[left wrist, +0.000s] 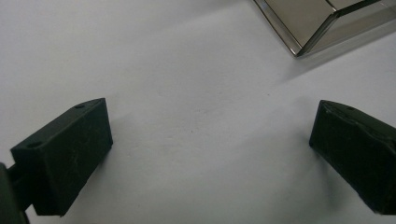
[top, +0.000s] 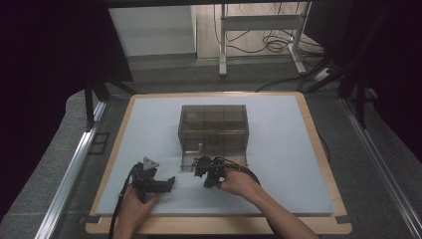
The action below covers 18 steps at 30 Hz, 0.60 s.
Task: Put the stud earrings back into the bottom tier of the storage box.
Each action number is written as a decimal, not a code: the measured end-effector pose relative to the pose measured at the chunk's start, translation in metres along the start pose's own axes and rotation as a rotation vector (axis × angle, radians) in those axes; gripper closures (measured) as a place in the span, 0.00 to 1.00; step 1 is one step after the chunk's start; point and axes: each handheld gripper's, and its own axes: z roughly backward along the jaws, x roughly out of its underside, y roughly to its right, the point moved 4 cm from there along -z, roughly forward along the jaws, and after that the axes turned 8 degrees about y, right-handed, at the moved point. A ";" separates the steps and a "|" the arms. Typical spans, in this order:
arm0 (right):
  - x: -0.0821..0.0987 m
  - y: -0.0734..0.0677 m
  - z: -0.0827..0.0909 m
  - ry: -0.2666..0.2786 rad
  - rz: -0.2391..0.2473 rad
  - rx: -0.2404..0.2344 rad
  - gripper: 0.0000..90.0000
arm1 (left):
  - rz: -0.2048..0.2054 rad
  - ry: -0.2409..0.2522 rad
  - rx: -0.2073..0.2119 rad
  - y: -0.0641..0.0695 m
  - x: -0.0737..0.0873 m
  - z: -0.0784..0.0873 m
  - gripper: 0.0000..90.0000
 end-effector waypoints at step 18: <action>0.000 0.010 0.028 0.024 -0.009 0.023 0.94 | -0.001 0.000 0.001 0.000 0.000 0.000 0.00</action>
